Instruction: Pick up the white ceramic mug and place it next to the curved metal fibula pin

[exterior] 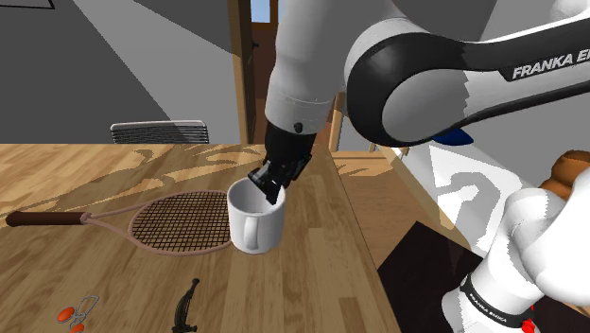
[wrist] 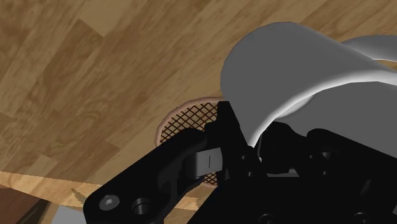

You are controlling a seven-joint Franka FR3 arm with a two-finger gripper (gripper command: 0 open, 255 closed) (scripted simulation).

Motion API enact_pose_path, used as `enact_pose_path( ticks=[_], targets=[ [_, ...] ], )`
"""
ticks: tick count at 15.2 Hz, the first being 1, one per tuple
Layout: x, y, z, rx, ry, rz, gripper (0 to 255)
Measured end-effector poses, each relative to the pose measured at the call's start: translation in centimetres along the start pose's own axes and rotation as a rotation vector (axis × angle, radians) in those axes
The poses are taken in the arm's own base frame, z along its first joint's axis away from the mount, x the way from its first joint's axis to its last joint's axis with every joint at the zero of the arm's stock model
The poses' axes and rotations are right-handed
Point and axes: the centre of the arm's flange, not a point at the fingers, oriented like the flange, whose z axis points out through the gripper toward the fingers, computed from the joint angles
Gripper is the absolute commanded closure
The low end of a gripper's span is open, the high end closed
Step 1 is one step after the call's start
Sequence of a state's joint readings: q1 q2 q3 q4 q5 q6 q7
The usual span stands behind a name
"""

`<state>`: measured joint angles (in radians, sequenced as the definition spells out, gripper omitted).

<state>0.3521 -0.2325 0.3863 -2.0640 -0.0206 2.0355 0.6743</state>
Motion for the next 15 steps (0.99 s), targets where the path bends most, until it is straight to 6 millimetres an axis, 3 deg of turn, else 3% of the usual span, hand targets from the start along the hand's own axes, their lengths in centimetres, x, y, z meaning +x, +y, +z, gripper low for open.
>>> enact_pose_path(
  ticks=[15],
  targets=[
    [-11.5,-15.7,-2.0,-0.001,0.0,0.0,255]
  ],
)
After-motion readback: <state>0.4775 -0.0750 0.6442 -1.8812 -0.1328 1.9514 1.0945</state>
